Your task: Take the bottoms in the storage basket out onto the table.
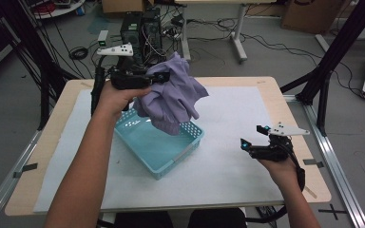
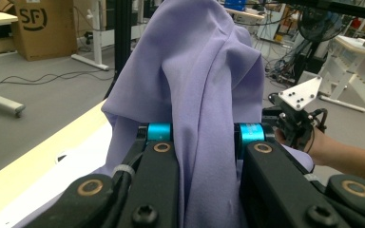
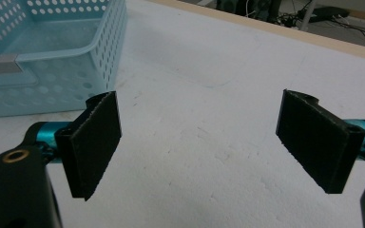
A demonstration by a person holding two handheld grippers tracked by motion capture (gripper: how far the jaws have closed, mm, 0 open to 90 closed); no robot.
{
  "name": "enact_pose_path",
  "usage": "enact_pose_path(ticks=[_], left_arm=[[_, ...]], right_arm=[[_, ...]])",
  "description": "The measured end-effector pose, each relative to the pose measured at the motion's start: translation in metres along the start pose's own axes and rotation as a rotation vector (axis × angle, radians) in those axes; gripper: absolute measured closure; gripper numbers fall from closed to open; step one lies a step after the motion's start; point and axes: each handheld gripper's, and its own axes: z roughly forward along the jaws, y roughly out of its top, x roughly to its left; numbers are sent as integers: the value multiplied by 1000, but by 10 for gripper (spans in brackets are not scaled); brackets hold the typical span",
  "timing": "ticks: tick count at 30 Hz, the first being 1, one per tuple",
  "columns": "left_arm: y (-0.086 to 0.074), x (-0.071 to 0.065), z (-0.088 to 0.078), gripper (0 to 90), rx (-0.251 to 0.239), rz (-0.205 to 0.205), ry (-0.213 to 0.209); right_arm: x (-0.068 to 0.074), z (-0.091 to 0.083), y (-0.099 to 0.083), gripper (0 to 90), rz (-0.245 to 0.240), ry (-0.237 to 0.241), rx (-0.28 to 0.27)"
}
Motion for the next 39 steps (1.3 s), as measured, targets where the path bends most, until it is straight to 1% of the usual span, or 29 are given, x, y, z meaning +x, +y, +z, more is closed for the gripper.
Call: enact_pose_path(ticks=[5, 9, 11, 13, 14, 17, 19, 21, 22, 23, 24, 25, 26, 27, 29, 32, 35, 36, 37, 38, 39], left_arm=[[5, 0, 7, 832, 1, 2, 5], [9, 2, 19, 831, 6, 3, 5], [11, 4, 28, 831, 3, 0, 4], [11, 7, 39, 830, -10, 2, 7], [10, 10, 45, 830, -16, -3, 5], [8, 17, 68, 830, -27, -17, -3], [7, 21, 85, 830, -24, -28, 1], [5, 24, 103, 829, -12, -28, -9], [4, 26, 112, 829, 1, -24, -8], [2, 27, 120, 828, 12, -28, -4], [1, 29, 128, 828, 19, -33, -12], [-3, 30, 141, 828, 30, -39, -15], [-3, 30, 141, 828, 30, -39, -15], [-6, 31, 150, 828, 41, -39, -17], [-11, 31, 161, 826, 65, -47, -21], [-18, 30, 176, 825, 95, -43, -35], [-25, 27, 188, 820, 125, -42, -31], [-26, 26, 190, 780, 133, -35, -28], [-28, 25, 193, 780, 144, -24, -18], [-30, 24, 195, 728, 151, -20, 3], [-31, 24, 197, 633, 164, -15, 20]], right_arm=[[0, 0, 0, 155, -3, 1, -4], [1, 0, 0, 155, -5, 2, -2], [1, 0, 0, 155, -9, 0, -4], [1, 0, 1, 155, -4, 0, -2], [1, 0, 2, 155, -8, -4, -4], [2, -1, 3, 154, -20, -12, -8], [2, -2, 3, 155, -27, -14, -9], [3, -2, 3, 155, -25, -18, -7], [2, -3, 4, 155, -27, -21, -6], [2, -3, 4, 155, -33, -28, -5], [2, -3, 4, 155, -35, -34, -6], [1, -4, 3, 155, -34, -38, -4], [1, -4, 3, 155, -34, -38, -4], [0, -4, 3, 155, -35, -40, -5], [-1, -4, 2, 155, -28, -43, -2], [-2, -3, 0, 155, -26, -40, 5], [-2, -2, -1, 155, -28, -40, 11], [-2, -2, -1, 155, -29, -40, 12], [-2, -2, -1, 155, -29, -40, 12], [-1, -2, -1, 155, -27, -38, 12], [-1, -3, -1, 155, -27, -38, 11]])
